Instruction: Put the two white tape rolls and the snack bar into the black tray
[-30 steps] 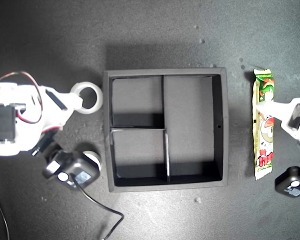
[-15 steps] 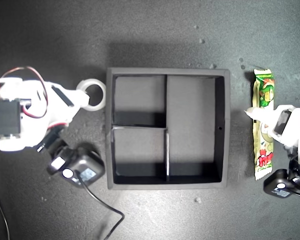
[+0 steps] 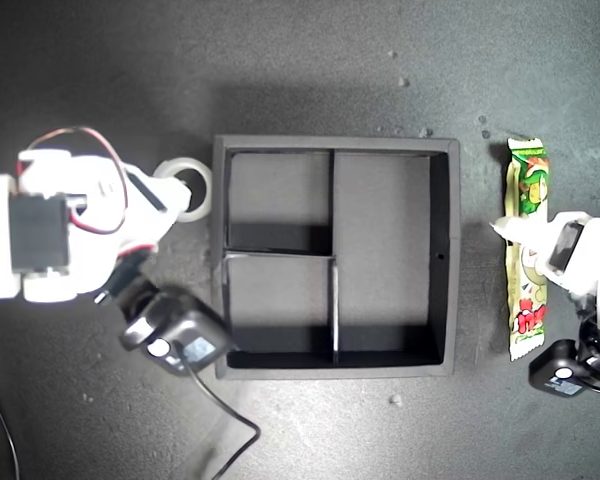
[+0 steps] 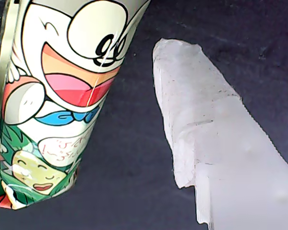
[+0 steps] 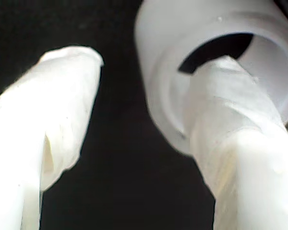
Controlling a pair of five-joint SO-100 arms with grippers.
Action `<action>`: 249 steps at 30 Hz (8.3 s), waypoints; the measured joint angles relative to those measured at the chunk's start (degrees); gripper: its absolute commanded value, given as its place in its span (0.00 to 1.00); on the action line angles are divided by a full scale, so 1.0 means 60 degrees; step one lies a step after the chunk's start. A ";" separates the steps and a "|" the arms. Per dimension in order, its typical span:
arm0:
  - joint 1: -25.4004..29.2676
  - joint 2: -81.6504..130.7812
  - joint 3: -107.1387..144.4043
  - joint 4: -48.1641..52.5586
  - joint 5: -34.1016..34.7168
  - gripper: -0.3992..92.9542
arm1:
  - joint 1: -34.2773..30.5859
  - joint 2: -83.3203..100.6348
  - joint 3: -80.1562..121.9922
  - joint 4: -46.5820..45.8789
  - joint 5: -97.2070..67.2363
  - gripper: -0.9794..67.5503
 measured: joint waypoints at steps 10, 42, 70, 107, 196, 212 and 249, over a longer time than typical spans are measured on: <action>-0.0322 -0.1040 -0.0015 -0.0864 0.0103 0.15 | -0.0190 0.0000 0.0000 0.0000 0.0000 0.42; -0.0718 -0.1567 0.0073 -0.1699 0.0381 0.01 | 0.0688 -0.1436 0.0498 -0.1963 0.0000 0.19; -0.0498 0.1187 -0.3647 0.2930 0.0938 0.01 | 0.1421 -0.1523 -0.4336 0.2769 -0.2578 0.17; -0.0337 -0.8921 -1.5220 0.6094 0.1523 0.01 | 0.0322 -0.6577 -1.2056 0.2432 -0.1729 0.31; 0.4541 -0.2915 -0.1802 -0.0249 -0.6167 0.01 | 0.0205 0.8555 1.0063 -0.5215 0.8276 0.01; 0.3809 -0.2812 -0.1787 -0.0234 -0.5288 0.01 | 0.1099 1.0181 1.1470 -0.5581 1.1030 0.01; 0.2754 -0.6460 -1.2876 0.6050 -0.2593 0.01 | 0.0161 1.0254 1.1206 -0.2783 1.3770 0.14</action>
